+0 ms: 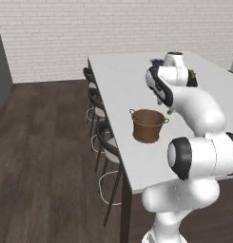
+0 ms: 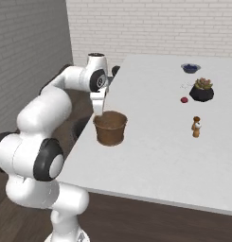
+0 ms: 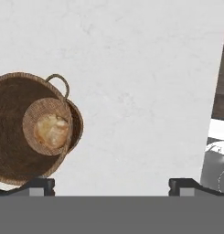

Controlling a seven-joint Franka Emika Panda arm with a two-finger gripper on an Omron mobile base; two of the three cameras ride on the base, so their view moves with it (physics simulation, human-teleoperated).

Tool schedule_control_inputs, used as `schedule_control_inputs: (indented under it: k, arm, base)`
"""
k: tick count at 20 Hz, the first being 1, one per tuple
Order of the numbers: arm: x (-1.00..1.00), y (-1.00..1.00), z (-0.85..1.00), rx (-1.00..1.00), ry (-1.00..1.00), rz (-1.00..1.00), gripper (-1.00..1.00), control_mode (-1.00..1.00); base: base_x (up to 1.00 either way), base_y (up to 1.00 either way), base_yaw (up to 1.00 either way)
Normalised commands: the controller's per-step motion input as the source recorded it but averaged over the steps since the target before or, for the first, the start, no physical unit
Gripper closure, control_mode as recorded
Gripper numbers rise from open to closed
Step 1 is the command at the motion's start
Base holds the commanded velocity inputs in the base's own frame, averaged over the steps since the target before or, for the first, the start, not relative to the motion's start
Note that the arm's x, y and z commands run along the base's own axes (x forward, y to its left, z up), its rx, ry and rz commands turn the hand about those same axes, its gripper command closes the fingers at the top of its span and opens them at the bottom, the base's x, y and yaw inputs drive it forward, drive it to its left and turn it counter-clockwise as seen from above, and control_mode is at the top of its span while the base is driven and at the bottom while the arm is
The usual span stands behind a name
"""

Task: Open the cabinet, pick up the bread from the cabinet and place it in the basket. Then move the basket to the dining counter.

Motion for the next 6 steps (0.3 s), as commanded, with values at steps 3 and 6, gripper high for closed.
schedule_control_inputs:
  k: [3, 6]
  arm:
    - [-1.00, -0.01, 0.36, 0.00, 0.00, 0.00, -1.00, -1.00]
    - [-1.00, 0.00, 0.37, 0.00, 0.00, 0.00, -1.00, -1.00]
  base:
    - [0.00, 0.00, 0.00]
    - [0.00, 0.00, 0.00]
